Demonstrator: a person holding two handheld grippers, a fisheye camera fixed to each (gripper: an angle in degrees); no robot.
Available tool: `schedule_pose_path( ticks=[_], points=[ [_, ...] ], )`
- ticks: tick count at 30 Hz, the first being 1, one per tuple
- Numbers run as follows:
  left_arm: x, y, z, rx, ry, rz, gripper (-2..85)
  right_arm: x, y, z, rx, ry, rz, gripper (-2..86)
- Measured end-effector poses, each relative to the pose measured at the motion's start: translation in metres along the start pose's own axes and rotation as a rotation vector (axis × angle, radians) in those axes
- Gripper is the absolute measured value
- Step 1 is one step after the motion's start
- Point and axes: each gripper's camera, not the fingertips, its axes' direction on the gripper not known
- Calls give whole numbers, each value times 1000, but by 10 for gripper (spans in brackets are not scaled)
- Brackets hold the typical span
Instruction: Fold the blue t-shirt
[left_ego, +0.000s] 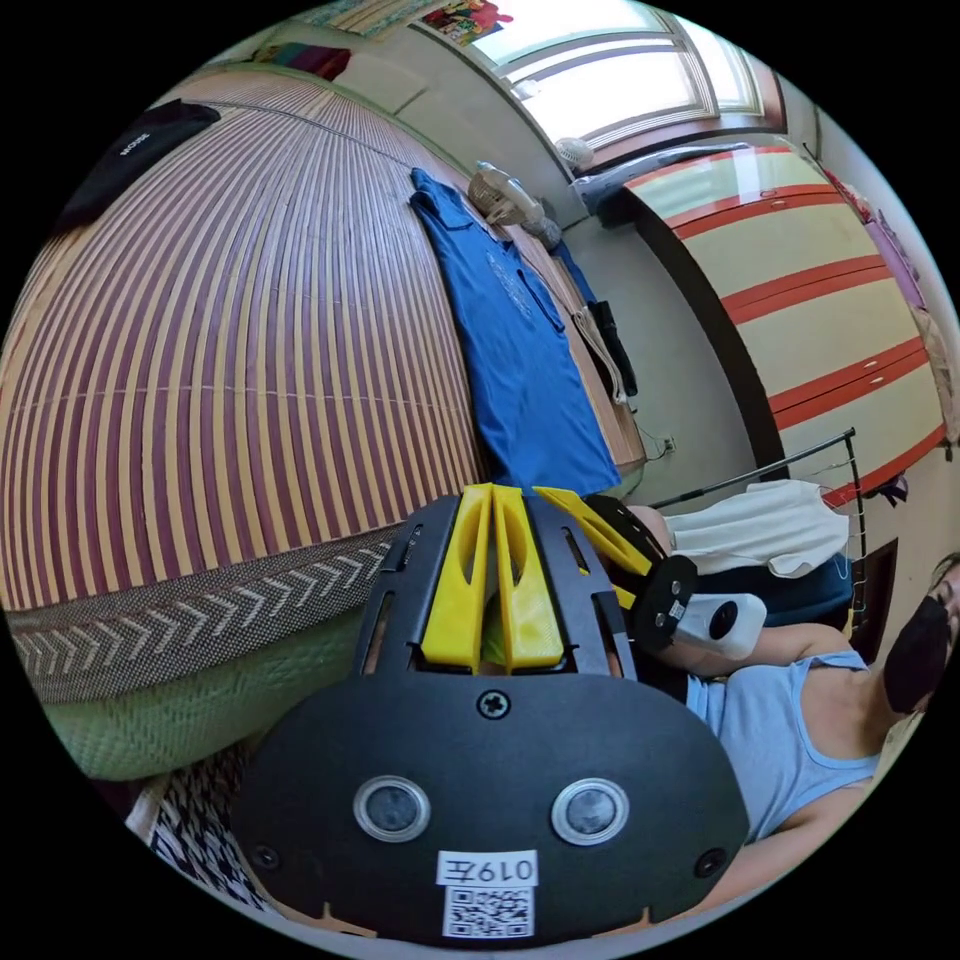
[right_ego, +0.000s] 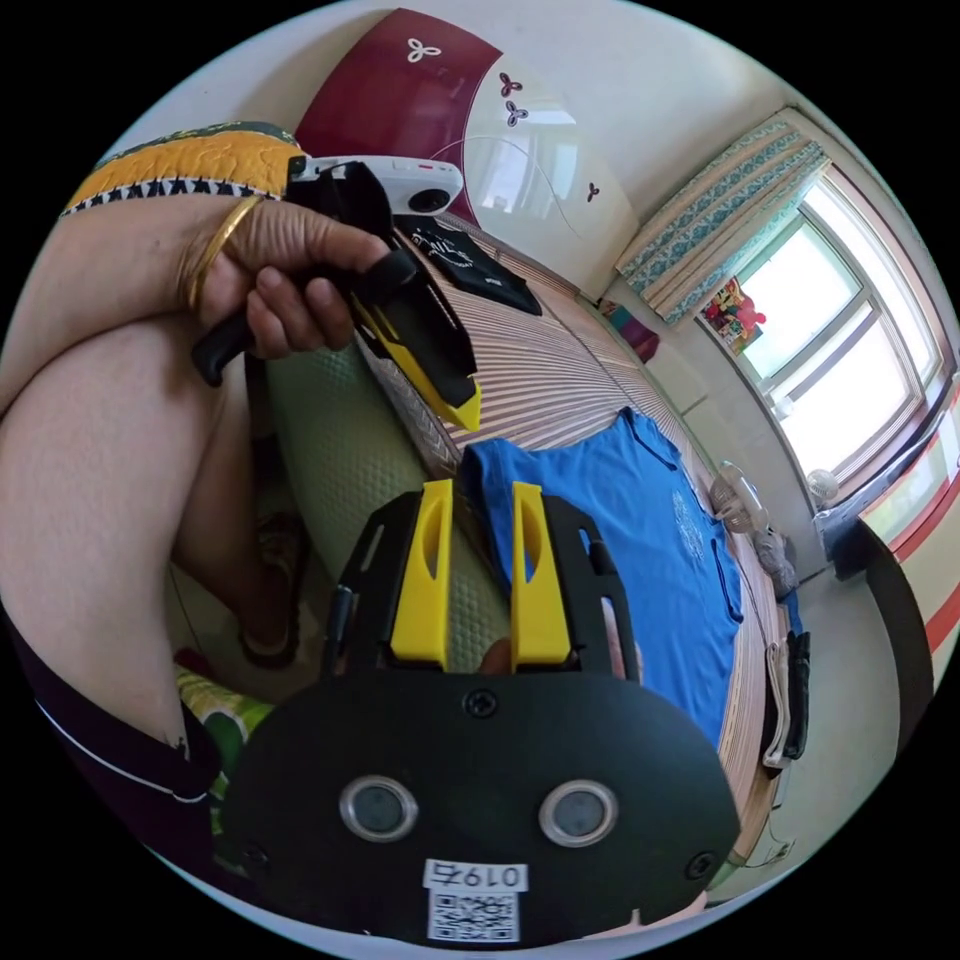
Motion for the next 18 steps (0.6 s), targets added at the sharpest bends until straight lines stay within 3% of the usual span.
schedule_pose_path(
  ticks=[6,13,18],
  points=[
    [-9,7,36,-43,81,-98,7,-4,2,19,-20,-25,25,102],
    [6,36,72,-67,335,-92,8,1,4,34,-35,-58,67,101],
    [31,64,98,-71,344,-75,9,-2,7,41,-43,8,63,74]
  ],
)
